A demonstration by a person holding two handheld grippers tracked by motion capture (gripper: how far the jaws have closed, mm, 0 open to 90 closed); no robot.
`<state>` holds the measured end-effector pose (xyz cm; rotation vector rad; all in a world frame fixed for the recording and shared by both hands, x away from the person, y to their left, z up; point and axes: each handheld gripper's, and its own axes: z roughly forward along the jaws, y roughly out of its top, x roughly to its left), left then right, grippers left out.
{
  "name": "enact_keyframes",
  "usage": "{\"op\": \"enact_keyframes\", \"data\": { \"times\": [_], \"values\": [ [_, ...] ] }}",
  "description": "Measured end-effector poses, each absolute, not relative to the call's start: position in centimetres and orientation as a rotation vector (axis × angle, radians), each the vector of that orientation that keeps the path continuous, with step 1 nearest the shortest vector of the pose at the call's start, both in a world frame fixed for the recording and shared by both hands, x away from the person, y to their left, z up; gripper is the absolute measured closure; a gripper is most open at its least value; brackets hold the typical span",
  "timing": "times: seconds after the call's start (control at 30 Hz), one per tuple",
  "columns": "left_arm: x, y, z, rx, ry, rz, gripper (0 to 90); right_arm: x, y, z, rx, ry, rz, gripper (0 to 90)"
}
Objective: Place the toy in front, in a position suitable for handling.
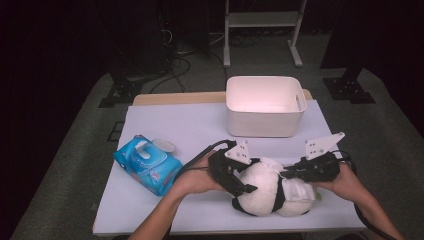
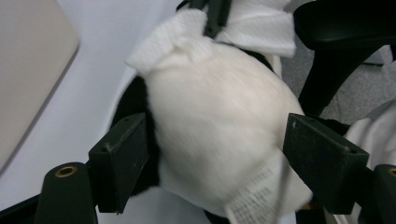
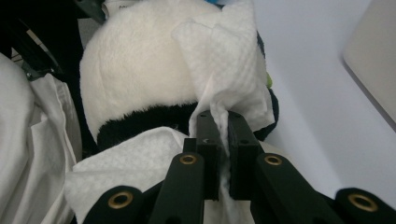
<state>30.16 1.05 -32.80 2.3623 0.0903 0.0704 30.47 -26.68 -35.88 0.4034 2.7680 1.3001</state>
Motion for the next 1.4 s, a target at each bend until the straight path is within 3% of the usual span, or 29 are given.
{"op": "enact_keyframes", "data": {
  "times": [0.47, 0.53, 0.63, 0.7, 0.83, 1.0, 1.4],
  "values": [
    [30.4, -1.5, -35.1, 2.487, 0.075, -0.032, 9.6, 28.5, -24.6, -36.4, 0.286, 2.813, 1.253, 85.9],
    [30.4, -1.5, -35.6, 2.485, 0.074, -0.04, 13.6, 28.5, -24.3, -36.5, 0.276, 2.827, 1.232, 85.8],
    [30.6, -1.0, -35.3, 2.465, 0.057, -0.03, 32.1, 28.8, -24.5, -36.4, 0.293, 2.818, 1.239, 85.7],
    [30.9, -0.8, -34.9, 2.451, 0.042, -0.011, 39.2, 29.1, -24.8, -36.3, 0.31, 2.805, 1.264, 85.6],
    [32.0, -0.9, -33.7, 2.434, 0.018, 0.001, 40.1, 29.8, -25.4, -35.5, 0.331, 2.761, 1.286, 85.5],
    [32.4, -0.9, -31.7, 2.48, -0.084, 0.152, 39.8, 31.1, -25.5, -34.4, 0.342, 2.719, 1.302, 85.5],
    [31.9, 0.6, -32.6, 2.435, -0.157, 0.153, 36.4, 33.9, -23.8, -33.9, 0.335, 2.741, 1.25, 85.2]
  ]
}}
